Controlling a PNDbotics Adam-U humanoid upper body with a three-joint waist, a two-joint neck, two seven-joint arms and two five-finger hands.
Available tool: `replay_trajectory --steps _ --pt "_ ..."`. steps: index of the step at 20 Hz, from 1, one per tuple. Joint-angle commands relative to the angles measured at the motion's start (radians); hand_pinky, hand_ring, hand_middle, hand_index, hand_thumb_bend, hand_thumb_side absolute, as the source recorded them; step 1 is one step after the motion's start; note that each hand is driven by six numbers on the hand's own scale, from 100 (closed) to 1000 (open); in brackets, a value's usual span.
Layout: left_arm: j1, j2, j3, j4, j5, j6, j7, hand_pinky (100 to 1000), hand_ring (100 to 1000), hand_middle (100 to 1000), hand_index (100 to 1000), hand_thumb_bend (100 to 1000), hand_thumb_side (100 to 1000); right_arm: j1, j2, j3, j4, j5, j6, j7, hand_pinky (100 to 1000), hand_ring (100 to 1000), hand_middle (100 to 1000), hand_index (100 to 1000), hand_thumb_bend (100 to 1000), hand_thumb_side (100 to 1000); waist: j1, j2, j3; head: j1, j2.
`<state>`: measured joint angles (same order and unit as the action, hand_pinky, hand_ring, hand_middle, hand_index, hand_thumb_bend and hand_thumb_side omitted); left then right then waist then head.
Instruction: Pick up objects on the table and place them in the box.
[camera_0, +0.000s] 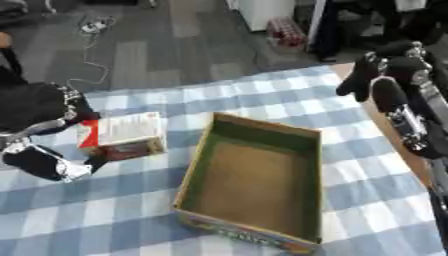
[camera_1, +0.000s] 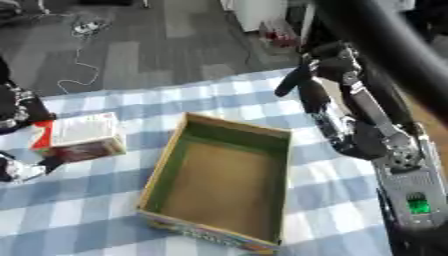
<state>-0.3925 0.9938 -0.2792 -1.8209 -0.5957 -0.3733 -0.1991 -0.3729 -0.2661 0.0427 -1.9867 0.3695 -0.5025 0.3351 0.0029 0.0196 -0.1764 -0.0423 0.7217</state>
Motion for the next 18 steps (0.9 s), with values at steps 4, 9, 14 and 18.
replay_trajectory --steps 4,9,14,18 --pt "-0.053 0.029 -0.007 -0.077 0.055 0.01 0.01 100 100 100 370 100 633 -0.01 -0.016 -0.002 -0.013 -0.001 -0.002 -0.001 325 293 294 565 100 1000 0.002 -0.014 -0.002 0.022 -0.017" --pt "-0.098 0.003 -0.037 -0.101 0.079 -0.006 -0.016 100 100 100 372 100 635 -0.012 -0.014 0.0 -0.013 -0.003 -0.004 0.001 325 293 295 564 100 1000 0.004 -0.016 -0.006 0.033 -0.016" --pt "-0.142 -0.026 -0.084 -0.104 0.09 -0.043 -0.054 100 100 100 375 100 640 -0.015 -0.012 0.003 -0.013 -0.006 -0.006 0.004 325 294 295 563 100 1000 0.006 -0.017 -0.011 0.036 -0.015" --pt "-0.176 -0.062 -0.127 -0.092 0.08 -0.109 -0.065 100 100 103 375 100 644 -0.019 -0.009 0.006 -0.013 -0.01 -0.008 0.007 326 294 296 561 100 1000 0.007 -0.016 -0.016 0.035 -0.015"
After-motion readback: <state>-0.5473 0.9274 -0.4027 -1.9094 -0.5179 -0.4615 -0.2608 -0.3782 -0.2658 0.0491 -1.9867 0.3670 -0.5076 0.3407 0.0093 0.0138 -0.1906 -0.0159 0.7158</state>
